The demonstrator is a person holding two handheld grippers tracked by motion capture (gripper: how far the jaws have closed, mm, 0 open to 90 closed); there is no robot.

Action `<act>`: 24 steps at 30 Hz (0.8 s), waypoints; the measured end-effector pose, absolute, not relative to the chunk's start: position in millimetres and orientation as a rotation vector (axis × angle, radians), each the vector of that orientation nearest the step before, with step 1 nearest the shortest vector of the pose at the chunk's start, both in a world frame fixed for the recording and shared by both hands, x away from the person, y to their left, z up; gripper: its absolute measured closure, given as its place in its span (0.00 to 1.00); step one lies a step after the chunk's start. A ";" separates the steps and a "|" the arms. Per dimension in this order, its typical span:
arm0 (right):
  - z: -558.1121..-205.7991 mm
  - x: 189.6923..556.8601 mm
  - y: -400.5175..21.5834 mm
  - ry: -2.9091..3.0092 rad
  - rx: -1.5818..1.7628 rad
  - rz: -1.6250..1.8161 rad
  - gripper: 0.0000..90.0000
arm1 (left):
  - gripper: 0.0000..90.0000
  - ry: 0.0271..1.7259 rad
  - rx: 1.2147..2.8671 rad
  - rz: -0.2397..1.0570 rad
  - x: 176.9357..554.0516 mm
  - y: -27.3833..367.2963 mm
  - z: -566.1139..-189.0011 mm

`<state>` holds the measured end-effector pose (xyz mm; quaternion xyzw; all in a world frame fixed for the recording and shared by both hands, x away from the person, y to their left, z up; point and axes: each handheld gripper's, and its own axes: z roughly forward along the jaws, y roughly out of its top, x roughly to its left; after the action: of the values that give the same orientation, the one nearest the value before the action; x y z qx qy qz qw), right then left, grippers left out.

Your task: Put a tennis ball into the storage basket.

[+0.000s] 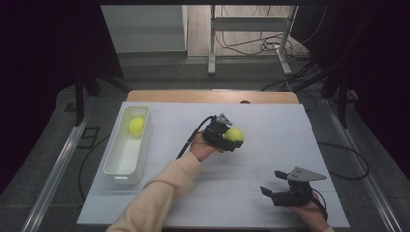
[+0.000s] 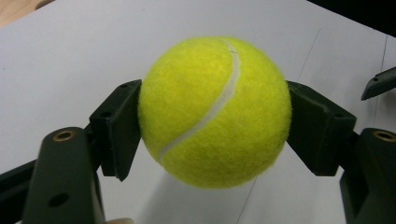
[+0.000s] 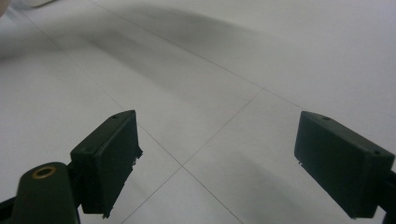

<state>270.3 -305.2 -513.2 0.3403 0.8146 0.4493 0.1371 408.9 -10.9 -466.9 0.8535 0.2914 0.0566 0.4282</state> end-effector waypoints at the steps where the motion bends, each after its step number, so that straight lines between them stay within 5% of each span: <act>1: -512.9 270.2 -305.1 2.357 0.985 1.303 0.16 | 0.29 0.726 2.129 0.145 408.0 -9.2 -466.6; 24: -512.5 270.2 -303.8 2.349 0.987 1.309 0.16 | 0.29 0.736 2.105 0.170 394.7 16.8 -460.2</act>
<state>270.2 -303.8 -512.5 0.3412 0.8123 0.4525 0.1380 394.7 16.8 -460.2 0.8466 0.2958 0.0685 0.4372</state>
